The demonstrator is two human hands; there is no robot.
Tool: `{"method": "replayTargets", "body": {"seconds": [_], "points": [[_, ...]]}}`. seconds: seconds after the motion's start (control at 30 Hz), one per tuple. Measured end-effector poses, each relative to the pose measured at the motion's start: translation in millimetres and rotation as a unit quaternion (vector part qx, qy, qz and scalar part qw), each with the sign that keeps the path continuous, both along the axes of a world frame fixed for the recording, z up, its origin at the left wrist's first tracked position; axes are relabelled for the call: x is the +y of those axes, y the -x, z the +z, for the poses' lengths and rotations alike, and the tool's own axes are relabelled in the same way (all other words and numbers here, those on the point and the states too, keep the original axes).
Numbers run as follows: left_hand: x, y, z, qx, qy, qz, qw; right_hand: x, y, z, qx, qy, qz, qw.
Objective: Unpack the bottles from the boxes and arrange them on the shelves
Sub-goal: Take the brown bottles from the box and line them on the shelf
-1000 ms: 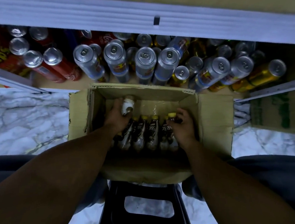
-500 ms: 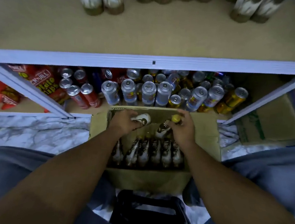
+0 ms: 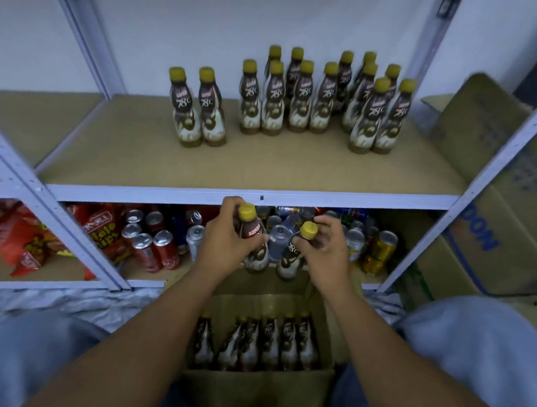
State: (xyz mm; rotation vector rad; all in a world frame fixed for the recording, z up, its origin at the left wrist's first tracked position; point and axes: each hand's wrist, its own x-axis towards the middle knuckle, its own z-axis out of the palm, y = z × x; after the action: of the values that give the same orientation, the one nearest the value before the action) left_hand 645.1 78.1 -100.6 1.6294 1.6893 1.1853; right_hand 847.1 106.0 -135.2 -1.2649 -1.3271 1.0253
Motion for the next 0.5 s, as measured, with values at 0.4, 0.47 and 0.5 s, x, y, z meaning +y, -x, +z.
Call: {"method": "replayTargets", "body": {"seconds": [0.4,0.47,0.5], "points": [[48,-1,110,-0.006,-0.091,-0.046,0.995,55,-22,133,-0.024,-0.126,0.034,0.991],[65,-2,119,-0.020,-0.087,-0.063,0.994,70,-23,148,-0.033,-0.141,0.046,0.988],[74,-3,123,-0.024,-0.084,-0.069,0.994,79,-24,153,-0.036,-0.146,0.051,0.987]]}}
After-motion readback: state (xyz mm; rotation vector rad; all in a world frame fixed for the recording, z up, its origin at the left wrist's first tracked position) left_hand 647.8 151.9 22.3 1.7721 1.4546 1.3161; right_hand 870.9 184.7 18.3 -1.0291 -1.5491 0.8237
